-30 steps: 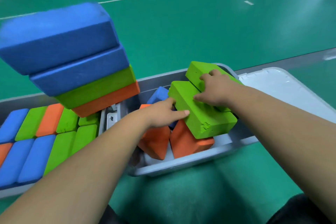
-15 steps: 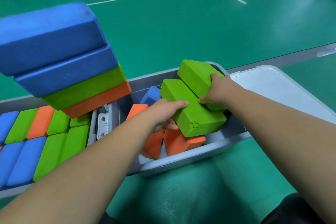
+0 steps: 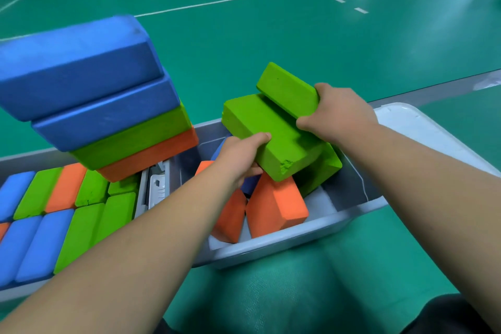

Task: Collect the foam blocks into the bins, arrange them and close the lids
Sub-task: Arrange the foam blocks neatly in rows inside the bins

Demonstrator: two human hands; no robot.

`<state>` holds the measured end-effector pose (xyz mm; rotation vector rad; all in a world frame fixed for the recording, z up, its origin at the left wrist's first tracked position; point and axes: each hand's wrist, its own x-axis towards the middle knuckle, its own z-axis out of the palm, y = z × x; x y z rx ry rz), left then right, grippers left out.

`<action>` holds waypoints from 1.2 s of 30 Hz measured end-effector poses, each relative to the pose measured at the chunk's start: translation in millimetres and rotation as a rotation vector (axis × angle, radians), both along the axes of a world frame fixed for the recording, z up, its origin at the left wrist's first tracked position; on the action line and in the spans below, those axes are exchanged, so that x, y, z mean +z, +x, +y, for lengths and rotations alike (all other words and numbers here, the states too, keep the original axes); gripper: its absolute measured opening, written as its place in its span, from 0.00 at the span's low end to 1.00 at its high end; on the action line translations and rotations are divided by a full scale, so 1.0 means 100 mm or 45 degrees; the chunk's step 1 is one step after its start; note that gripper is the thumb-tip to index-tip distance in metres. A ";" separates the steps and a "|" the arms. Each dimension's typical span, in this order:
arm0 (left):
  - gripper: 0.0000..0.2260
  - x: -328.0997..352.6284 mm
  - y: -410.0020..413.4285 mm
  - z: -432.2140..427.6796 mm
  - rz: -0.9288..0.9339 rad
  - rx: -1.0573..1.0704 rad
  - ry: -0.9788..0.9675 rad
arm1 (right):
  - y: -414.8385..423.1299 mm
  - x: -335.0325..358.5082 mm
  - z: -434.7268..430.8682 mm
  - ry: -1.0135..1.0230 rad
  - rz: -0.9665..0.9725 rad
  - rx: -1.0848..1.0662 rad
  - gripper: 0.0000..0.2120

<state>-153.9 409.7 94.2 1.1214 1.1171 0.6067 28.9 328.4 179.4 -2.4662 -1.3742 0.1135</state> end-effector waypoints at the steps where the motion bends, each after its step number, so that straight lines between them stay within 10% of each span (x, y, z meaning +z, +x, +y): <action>1: 0.18 0.02 0.05 0.03 -0.032 0.031 -0.006 | 0.01 0.02 -0.01 0.033 -0.025 0.022 0.30; 6: 0.18 0.08 0.40 0.22 -0.213 0.065 -0.076 | 0.14 0.01 -0.05 0.105 -0.102 0.061 0.43; 17: 0.19 0.05 1.17 0.39 -0.579 0.187 -0.350 | 0.58 -0.19 -0.05 0.287 -0.063 0.134 0.33; 28: 0.28 -0.31 1.36 0.46 -0.067 0.002 -0.180 | 0.64 -0.42 0.18 0.254 -0.054 0.188 0.32; 36: 0.23 -0.16 1.36 0.46 -0.147 -0.055 -0.315 | 0.71 -0.39 0.23 0.350 0.042 0.182 0.34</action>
